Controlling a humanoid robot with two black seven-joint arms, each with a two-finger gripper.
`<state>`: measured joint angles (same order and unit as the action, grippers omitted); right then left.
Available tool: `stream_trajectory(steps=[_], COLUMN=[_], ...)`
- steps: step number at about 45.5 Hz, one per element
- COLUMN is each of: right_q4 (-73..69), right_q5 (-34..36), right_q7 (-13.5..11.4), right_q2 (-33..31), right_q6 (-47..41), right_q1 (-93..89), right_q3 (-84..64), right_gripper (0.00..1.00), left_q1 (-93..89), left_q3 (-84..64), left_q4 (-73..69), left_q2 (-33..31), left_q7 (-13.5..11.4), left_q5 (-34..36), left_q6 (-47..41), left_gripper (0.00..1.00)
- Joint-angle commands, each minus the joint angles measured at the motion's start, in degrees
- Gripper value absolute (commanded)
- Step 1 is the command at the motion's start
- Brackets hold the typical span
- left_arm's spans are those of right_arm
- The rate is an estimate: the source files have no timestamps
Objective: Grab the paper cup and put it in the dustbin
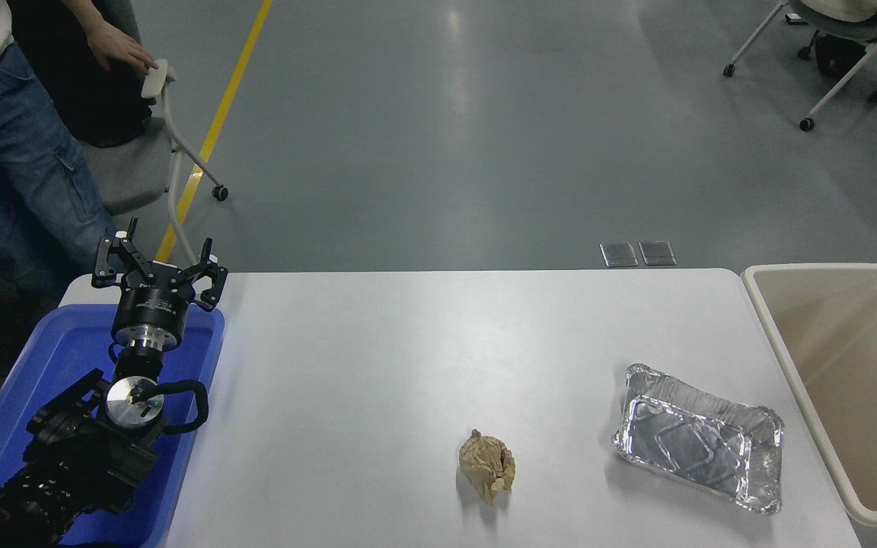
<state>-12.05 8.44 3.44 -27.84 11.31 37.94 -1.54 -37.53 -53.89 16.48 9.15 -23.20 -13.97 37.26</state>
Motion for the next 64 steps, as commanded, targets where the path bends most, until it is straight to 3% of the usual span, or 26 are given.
stream_trajectory(steps=[1, 17, 19, 20, 22, 48, 55, 64], right_q4=[0.9, 0.9, 0.9, 0.9, 0.9, -0.6, -4.0, -20.9], right_q5=[0.2, 0.2, 0.2, 0.2, 0.2, -1.8, -10.8, -22.8], right_q7=[0.0, 0.3, 0.3, 0.3, 0.4, 0.6, 0.6, 0.6], right_q2=[1.6, 1.6, 1.6, 1.6, 1.6, 0.9, -0.5, -8.8], right_q6=[0.1, 0.2, 0.2, 0.2, 0.2, -1.6, -1.6, -1.8], right_q1=[-2.2, -2.6, -2.6, -2.6, -2.6, 1.8, 7.8, 16.4], right_q3=[0.7, 2.0, 2.1, 2.2, 2.5, 1.5, -1.7, -2.1], right_gripper=[0.0, 0.0, 0.21, 0.43, 1.0, 1.0, 1.0, 1.0], left_q1=[0.0, 0.0, 0.0, 0.0, 0.0, 0.0, 0.0, 0.0], left_q3=[0.0, -0.1, -0.1, -0.1, -0.1, -0.1, -0.1, -0.1], left_q4=[0.0, 0.0, 0.0, 0.0, 0.0, 0.0, 0.0, 0.0], left_q2=[0.0, 0.1, 0.1, 0.1, 0.1, 0.1, 0.1, 0.1], left_q7=[0.0, 0.0, 0.0, 0.0, 0.0, 0.0, 0.0, 0.0], left_q5=[0.0, 0.0, 0.0, 0.0, 0.0, 0.0, 0.0, 0.0], left_q6=[0.0, 0.1, 0.1, 0.1, 0.1, 0.1, 0.1, 0.1], left_gripper=[0.99, 0.99, 0.99, 0.99, 0.99, 0.99, 0.99, 0.99])
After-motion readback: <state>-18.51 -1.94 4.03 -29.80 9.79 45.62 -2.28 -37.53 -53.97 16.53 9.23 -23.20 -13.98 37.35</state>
